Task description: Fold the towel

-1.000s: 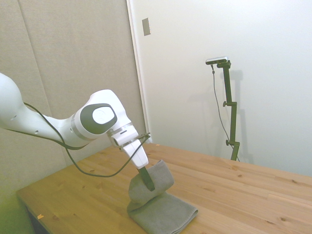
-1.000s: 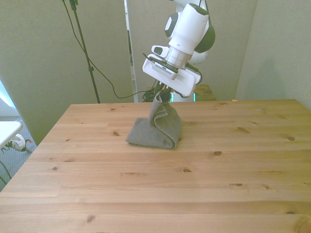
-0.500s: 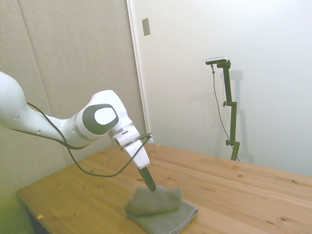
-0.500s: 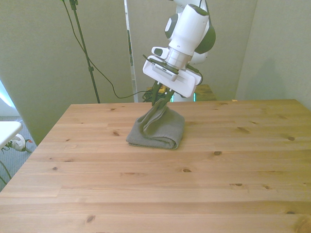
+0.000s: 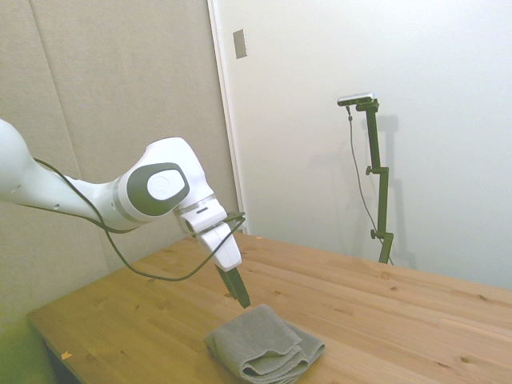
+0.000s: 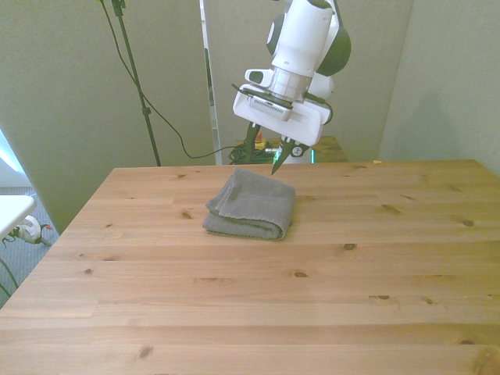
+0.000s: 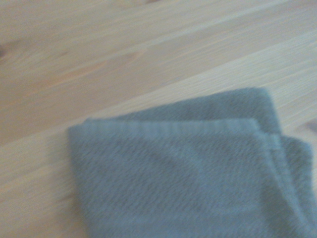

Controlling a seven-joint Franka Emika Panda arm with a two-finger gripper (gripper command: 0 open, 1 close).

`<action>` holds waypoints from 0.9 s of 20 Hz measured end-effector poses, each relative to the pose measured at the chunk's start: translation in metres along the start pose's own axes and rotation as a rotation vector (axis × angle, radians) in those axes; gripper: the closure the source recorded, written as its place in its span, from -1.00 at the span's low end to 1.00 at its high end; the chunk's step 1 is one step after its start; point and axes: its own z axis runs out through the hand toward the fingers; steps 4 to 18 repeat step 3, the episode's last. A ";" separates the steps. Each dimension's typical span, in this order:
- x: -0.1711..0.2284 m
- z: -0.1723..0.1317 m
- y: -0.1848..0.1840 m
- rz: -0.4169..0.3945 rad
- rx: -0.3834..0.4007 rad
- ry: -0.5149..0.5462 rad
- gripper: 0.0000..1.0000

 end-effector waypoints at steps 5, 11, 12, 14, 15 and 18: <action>-0.048 -0.024 0.013 -0.114 0.016 -0.129 -1.00; -0.048 -0.024 0.013 -0.114 0.016 -0.129 -1.00; -0.048 -0.024 0.013 -0.114 0.016 -0.129 -1.00; -0.048 -0.024 0.013 -0.114 0.016 -0.129 -1.00; -0.048 -0.024 0.013 -0.114 0.016 -0.129 -1.00; -0.048 -0.024 0.013 -0.114 0.016 -0.129 -1.00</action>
